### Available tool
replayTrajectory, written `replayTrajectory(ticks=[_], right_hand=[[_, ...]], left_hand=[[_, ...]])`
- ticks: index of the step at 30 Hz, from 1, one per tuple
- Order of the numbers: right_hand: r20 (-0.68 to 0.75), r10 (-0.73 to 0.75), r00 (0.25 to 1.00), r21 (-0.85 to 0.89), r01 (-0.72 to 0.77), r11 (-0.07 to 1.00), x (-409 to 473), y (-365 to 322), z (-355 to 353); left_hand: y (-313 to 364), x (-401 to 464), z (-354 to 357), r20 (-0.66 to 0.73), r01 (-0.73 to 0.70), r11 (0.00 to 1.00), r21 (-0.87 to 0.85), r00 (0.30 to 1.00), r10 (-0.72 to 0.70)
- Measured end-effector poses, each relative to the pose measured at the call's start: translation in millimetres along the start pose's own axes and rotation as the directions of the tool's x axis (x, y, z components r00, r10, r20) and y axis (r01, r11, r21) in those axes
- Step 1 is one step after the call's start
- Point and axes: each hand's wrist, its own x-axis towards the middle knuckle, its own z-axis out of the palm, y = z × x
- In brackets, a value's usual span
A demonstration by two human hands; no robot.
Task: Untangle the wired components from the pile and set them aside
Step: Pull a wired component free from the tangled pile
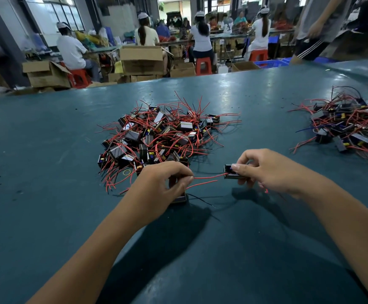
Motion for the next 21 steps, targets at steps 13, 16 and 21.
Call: replayTrajectory(ticks=[13,16,21], right_hand=[[-0.081,-0.082,0.993,0.139,0.092,0.986,3.0,-0.8,-6.5],[-0.152,-0.032,0.988,0.227,0.067,0.972,7.1,3.9,-14.1],[-0.121,0.045,0.992,-0.008,-0.046,0.999,11.3,17.5,-12.7]], left_hand=[[5.3,5.4,-4.0,-0.194,-0.048,0.997,-0.064,0.980,0.034],[2.0,5.0,-6.6,-0.196,0.054,0.988,-0.142,0.977,-0.082],[-17.0,1.9,-6.2,0.178,0.189,0.973,0.133,0.961,-0.211]])
